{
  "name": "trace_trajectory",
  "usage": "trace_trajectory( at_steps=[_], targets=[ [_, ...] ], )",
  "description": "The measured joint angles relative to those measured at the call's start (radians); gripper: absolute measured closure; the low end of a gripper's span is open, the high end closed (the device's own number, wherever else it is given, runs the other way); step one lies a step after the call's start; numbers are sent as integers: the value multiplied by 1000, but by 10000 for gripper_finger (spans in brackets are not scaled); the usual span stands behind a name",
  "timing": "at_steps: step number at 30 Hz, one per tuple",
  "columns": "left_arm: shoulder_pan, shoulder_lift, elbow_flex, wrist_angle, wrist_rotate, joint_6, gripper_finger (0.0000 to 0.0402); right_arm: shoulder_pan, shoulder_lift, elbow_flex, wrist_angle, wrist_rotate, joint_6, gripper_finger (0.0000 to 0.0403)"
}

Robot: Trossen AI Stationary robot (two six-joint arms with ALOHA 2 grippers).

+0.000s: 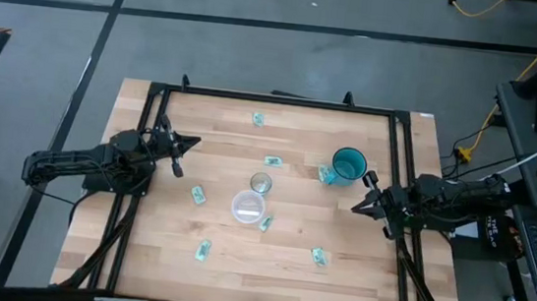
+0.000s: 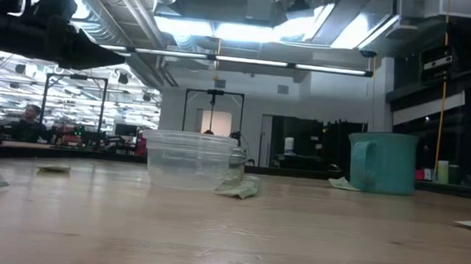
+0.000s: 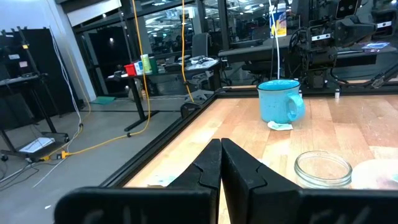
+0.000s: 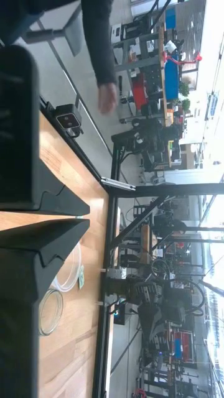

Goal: Pick and place items into bin

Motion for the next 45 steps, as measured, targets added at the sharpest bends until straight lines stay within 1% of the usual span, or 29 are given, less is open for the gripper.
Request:
trace_trajectory(
  at_steps=[31, 35, 45],
  targets=[
    [0, 0, 0, 0, 0, -1, 398, 0, 0, 0, 0, 0, 0, 377],
    [0, 0, 0, 0, 4, -3, 398, 0, 0, 0, 1, 0, -50, 377],
    [0, 0, 0, -2, 19, -2, 398, 0, 0, 0, 3, 0, -45, 377]
  ],
)
